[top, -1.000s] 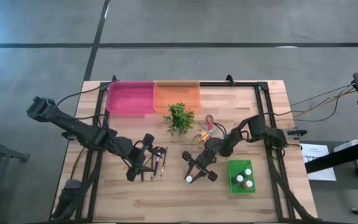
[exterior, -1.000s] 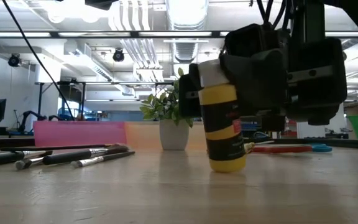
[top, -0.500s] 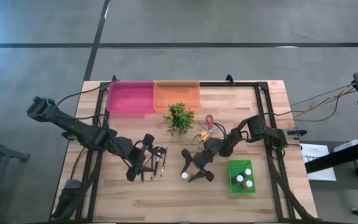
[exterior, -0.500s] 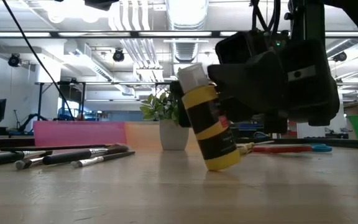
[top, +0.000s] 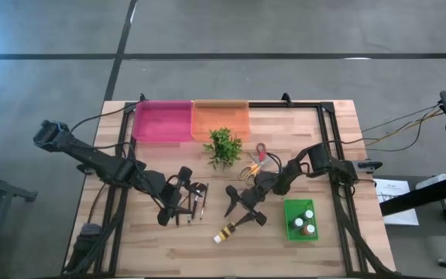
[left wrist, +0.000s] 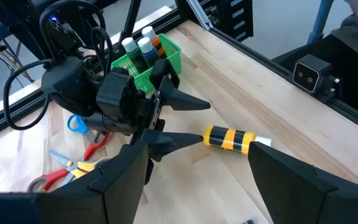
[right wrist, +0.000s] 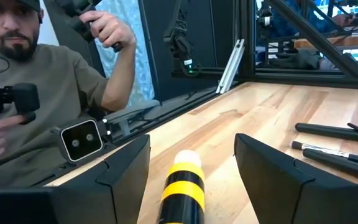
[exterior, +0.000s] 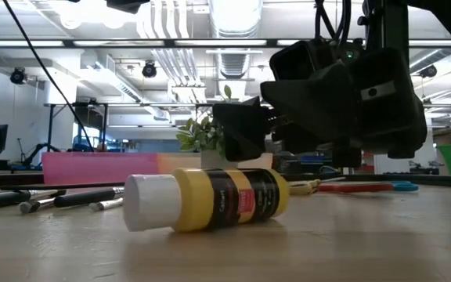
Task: Pick & Place Paint Supplies
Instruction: Put the yellow paint bottle into the green bin
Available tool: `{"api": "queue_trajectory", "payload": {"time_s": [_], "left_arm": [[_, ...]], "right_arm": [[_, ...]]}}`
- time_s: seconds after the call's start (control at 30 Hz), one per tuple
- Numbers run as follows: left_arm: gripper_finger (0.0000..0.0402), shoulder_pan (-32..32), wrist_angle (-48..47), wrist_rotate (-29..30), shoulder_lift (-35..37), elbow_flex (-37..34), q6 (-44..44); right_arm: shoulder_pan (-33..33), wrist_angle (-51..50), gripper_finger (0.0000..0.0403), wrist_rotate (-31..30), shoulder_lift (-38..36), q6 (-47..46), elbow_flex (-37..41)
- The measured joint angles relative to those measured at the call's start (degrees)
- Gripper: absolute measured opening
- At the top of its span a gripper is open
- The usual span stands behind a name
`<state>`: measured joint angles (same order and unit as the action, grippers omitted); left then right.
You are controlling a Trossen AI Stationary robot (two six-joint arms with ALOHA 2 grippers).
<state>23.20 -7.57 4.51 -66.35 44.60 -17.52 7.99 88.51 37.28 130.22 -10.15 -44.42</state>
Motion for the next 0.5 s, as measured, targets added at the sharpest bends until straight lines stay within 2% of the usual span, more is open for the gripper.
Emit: {"api": "queue_trajectory", "payload": {"time_s": [0.33, 0.43, 0.5], "left_arm": [[0.0287, -0.01, 0.0, 0.0, 0.0, 0.0, 0.0], [0.0287, -0.01, 0.0, 0.0, 0.0, 0.0, 0.0], [0.0287, -0.01, -0.01, 0.0, 0.0, 0.0, 0.0]], "right_arm": [[0.35, -0.26, 0.0233, 0.2, -0.24, -4.35, -3.36], [1.27, -6.43, 0.0233, 1.38, -0.39, -4.81, -6.04], [2.04, -15.34, 0.0233, 1.65, -0.9, -3.43, -8.57]]}}
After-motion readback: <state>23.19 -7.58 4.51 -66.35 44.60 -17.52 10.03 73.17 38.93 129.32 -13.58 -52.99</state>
